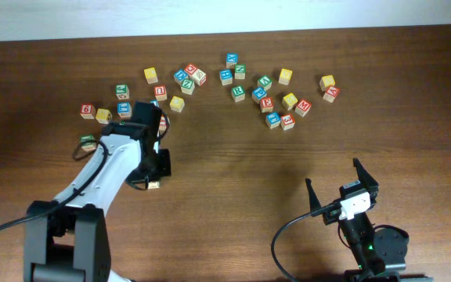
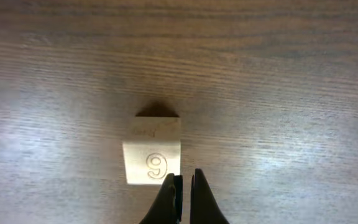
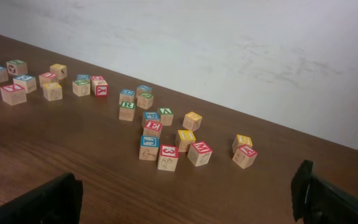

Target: Spell out ICRA

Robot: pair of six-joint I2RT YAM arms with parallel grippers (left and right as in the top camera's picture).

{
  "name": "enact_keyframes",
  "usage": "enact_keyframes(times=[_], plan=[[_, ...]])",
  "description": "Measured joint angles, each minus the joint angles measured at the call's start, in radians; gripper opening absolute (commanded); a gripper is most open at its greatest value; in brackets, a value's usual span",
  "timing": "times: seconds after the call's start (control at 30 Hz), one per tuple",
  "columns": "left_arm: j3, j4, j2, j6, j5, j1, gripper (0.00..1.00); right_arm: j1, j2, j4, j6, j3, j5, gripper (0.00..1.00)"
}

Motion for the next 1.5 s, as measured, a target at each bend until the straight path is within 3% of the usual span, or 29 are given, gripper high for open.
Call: enact_keyframes(times=[1.17, 1.5], plan=[[-0.06, 0.087, 0.0, 0.0, 0.004, -0.001, 0.0, 0.0, 0.0, 0.0, 0.0, 0.0, 0.0, 0.98], [-0.076, 0.116, 0.0, 0.0, 0.014, -0.055, 0.0, 0.0, 0.0, 0.0, 0.0, 0.0, 0.0, 0.98]])
